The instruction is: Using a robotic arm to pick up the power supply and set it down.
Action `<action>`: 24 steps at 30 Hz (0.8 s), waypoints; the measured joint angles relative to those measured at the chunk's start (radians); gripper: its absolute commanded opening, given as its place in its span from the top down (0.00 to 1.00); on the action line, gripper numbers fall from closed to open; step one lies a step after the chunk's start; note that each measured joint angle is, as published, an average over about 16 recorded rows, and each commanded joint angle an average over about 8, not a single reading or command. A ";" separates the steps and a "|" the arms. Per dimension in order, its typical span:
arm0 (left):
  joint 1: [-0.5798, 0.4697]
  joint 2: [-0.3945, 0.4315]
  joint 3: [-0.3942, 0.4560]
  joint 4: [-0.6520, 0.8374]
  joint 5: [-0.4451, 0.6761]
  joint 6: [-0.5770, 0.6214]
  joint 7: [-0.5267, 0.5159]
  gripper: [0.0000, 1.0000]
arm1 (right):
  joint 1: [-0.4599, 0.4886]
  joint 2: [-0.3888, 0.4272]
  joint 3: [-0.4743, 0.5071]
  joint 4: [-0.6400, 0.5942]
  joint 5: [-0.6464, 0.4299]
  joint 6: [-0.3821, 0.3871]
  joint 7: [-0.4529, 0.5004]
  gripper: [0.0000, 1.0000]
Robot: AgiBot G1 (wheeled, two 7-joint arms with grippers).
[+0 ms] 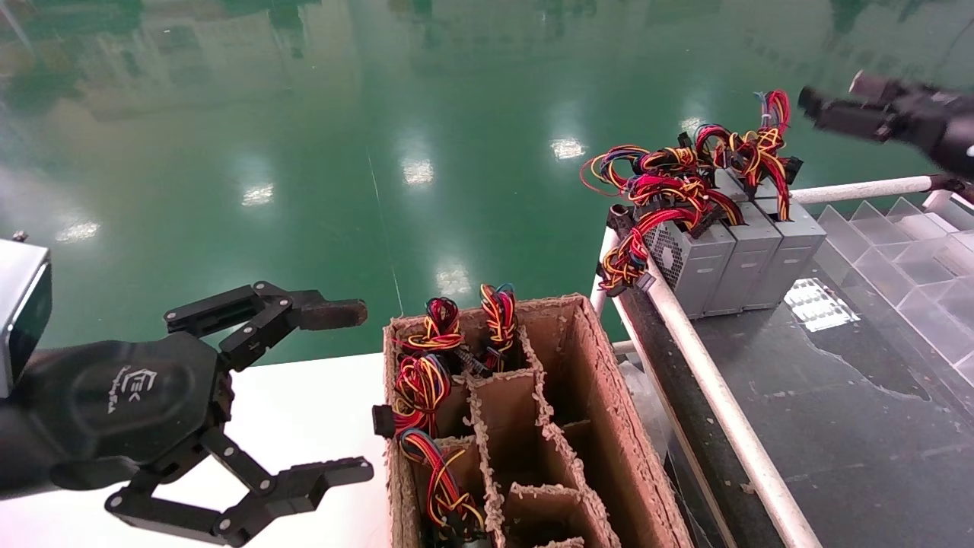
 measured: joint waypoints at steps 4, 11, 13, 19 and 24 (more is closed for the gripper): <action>0.000 0.000 0.000 0.000 0.000 0.000 0.000 0.00 | -0.020 0.019 0.015 0.038 0.024 -0.043 0.014 0.00; 0.000 0.000 0.000 0.000 0.000 0.000 0.000 0.00 | -0.087 0.049 0.038 0.153 0.061 -0.096 0.039 0.00; 0.000 0.000 0.000 0.000 0.000 0.000 0.000 0.00 | -0.113 0.057 0.044 0.195 0.071 -0.108 0.047 0.00; 0.000 0.000 0.000 0.000 0.000 0.000 0.000 0.00 | -0.188 0.080 0.061 0.323 0.102 -0.145 0.073 0.00; 0.000 0.000 0.000 0.000 0.000 0.000 0.000 0.00 | -0.251 0.100 0.075 0.430 0.127 -0.175 0.094 0.00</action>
